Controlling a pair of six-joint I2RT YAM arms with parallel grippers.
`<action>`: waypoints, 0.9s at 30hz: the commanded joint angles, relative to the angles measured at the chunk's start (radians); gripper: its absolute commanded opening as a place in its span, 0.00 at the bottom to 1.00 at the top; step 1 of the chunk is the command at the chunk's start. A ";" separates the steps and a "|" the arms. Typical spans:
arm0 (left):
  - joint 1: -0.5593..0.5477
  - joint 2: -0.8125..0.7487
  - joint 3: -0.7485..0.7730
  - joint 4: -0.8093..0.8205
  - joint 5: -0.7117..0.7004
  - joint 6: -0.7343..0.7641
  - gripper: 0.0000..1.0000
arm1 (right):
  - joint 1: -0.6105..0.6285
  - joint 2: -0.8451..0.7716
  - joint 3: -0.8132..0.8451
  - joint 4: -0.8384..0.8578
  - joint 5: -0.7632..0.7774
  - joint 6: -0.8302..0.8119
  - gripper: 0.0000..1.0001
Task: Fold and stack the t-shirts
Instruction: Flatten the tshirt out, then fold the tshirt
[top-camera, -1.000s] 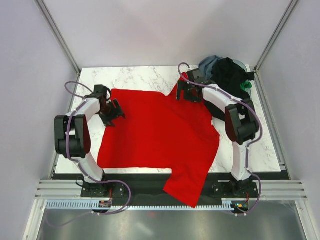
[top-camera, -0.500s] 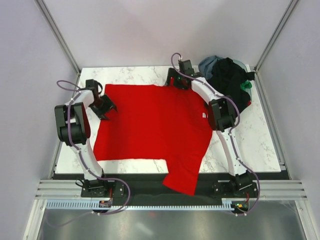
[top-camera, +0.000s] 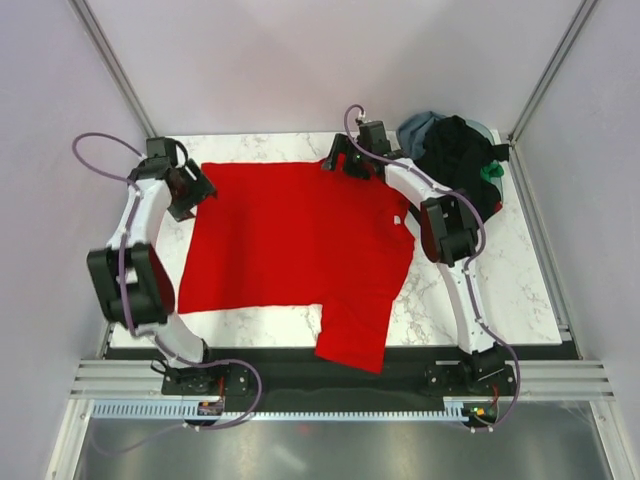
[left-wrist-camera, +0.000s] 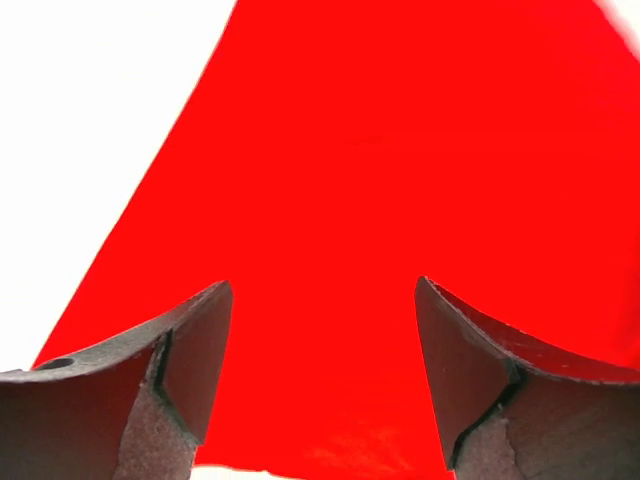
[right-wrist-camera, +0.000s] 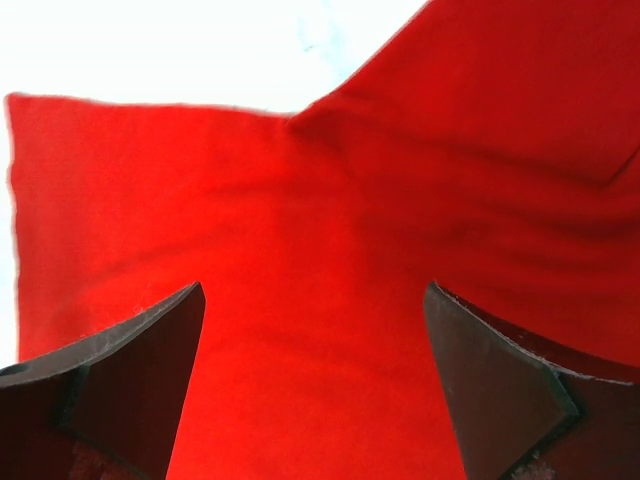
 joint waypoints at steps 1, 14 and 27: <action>-0.003 -0.294 -0.096 -0.055 -0.133 -0.019 0.80 | 0.037 -0.251 -0.059 0.045 0.011 -0.010 0.98; 0.161 -0.913 -0.818 -0.037 -0.061 -0.335 0.82 | 0.247 -1.200 -1.007 -0.183 0.333 0.137 0.98; 0.161 -0.752 -0.966 0.069 -0.105 -0.484 0.73 | 0.247 -1.573 -1.478 -0.389 0.284 0.261 0.98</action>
